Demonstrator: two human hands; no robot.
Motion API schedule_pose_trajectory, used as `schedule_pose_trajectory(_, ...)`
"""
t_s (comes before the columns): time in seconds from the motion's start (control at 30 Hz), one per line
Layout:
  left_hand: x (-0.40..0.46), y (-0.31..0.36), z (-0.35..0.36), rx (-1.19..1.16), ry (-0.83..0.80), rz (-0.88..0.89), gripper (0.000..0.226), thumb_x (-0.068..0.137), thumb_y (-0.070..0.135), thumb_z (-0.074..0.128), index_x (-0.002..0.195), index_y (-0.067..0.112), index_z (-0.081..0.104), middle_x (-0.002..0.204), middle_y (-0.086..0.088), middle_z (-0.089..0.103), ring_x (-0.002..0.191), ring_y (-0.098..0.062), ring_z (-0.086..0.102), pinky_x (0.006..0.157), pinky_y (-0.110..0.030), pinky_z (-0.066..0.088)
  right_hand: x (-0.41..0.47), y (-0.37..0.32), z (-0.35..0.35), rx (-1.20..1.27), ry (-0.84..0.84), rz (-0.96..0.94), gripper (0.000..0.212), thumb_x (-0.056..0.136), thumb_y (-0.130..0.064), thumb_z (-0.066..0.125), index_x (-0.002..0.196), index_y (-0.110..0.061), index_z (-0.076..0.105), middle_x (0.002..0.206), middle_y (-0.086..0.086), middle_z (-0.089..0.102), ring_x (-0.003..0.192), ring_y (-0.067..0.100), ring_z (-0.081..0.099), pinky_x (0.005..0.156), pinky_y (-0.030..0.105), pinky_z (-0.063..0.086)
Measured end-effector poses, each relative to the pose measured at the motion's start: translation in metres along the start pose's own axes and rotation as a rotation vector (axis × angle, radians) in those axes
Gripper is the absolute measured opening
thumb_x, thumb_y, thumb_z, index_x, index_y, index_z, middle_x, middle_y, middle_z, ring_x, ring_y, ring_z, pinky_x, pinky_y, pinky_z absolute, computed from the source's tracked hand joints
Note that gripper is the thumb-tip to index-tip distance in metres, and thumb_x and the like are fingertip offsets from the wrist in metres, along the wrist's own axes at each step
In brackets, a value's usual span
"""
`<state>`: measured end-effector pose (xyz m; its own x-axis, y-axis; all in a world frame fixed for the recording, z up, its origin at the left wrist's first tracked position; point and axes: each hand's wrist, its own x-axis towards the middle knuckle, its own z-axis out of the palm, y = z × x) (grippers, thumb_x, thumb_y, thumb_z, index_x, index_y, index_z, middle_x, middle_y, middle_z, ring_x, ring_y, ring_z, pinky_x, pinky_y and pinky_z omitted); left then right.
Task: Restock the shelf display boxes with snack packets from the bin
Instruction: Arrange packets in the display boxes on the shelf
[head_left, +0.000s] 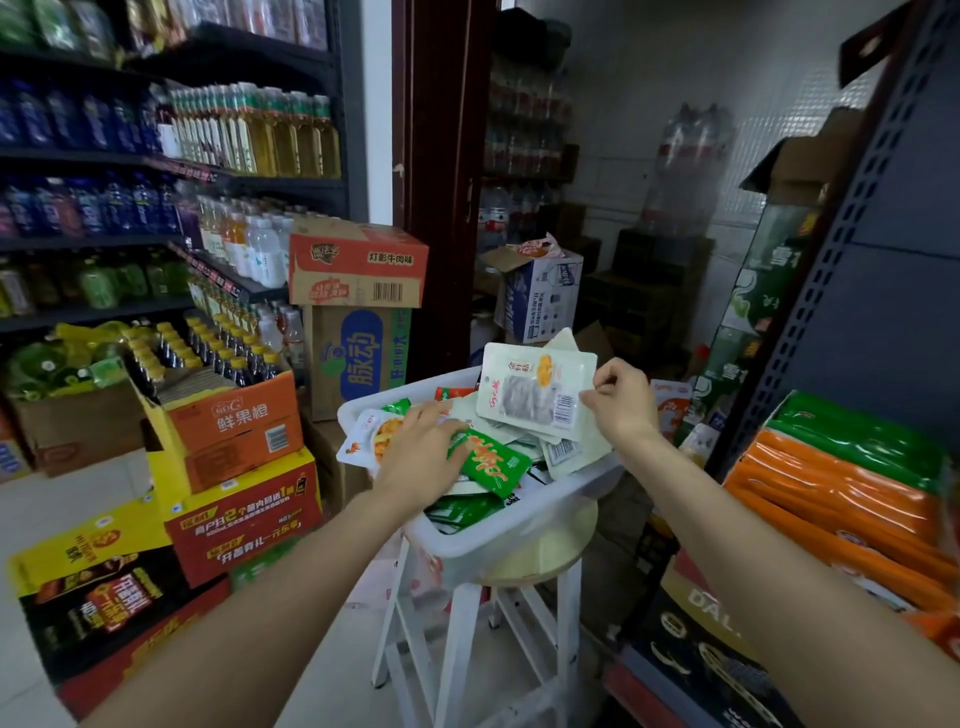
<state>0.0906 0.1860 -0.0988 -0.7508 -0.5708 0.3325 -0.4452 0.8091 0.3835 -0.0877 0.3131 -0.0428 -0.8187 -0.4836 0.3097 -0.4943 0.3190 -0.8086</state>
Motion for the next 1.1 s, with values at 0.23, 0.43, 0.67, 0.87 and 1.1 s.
schedule_pose_trajectory(0.23, 0.033, 0.067, -0.041, -1.597, -0.131, -0.753, 0.071, 0.092, 0.058, 0.039, 0.132, -0.001, 0.042, 0.130, -0.025, 0.050, 0.116, -0.040, 0.053, 0.087, -0.047, 0.047, -0.054, -0.011, 0.003, -0.066, -0.178, -0.456, 0.026, 0.086, -0.005, 0.061, 0.075, -0.023, 0.046, 0.073, -0.005, 0.063, 0.073, 0.010, 0.064, 0.066, 0.028, 0.050)
schedule_pose_trajectory(0.43, 0.018, 0.057, -0.042, -1.844, -0.088, -0.782, 0.013, 0.093, 0.008, 0.044, 0.092, -0.002, 0.052, 0.110, -0.023, 0.057, 0.094, -0.034, 0.057, 0.080, -0.050, 0.049, -0.065, -0.009, -0.003, -0.039, -0.344, -0.473, 0.017, 0.085, -0.001, 0.064, 0.082, -0.016, 0.057, 0.095, -0.005, 0.070, 0.097, 0.003, 0.064, 0.079, 0.025, 0.054)
schedule_pose_trajectory(0.67, 0.008, 0.060, -0.063, -1.804, -0.046, -0.825, 0.037, 0.099, 0.020, 0.045, 0.131, 0.003, 0.045, 0.131, -0.016, 0.055, 0.121, -0.029, 0.053, 0.084, -0.044, 0.043, -0.066, -0.016, -0.015, -0.188, -0.410, -0.570, 0.017, 0.086, 0.000, 0.061, 0.095, -0.014, 0.063, 0.114, -0.001, 0.067, 0.109, 0.013, 0.060, 0.084, 0.036, 0.052)
schedule_pose_trajectory(0.87, 0.003, 0.061, -0.077, -1.850, -0.015, -0.803, 0.028, 0.098, 0.025, 0.046, 0.119, 0.008, 0.052, 0.130, -0.016, 0.056, 0.120, -0.031, 0.054, 0.089, -0.050, 0.041, -0.069, -0.020, -0.021, -0.412, -0.357, -0.746, 0.018, 0.088, -0.003, 0.057, 0.100, -0.016, 0.059, 0.109, 0.006, 0.066, 0.096, 0.025, 0.061, 0.071, 0.043, 0.051)
schedule_pose_trajectory(1.1, -0.011, 0.069, -0.080, -1.789, 0.081, -0.664, 0.031, 0.101, 0.017, 0.040, 0.127, 0.005, 0.050, 0.131, -0.017, 0.055, 0.114, -0.031, 0.057, 0.084, -0.045, 0.047, -0.074, -0.018, -0.040, -0.157, -0.022, -0.504, 0.035, 0.091, -0.008, 0.053, 0.122, -0.022, 0.061, 0.102, 0.002, 0.071, 0.090, 0.018, 0.066, 0.073, 0.040, 0.054)
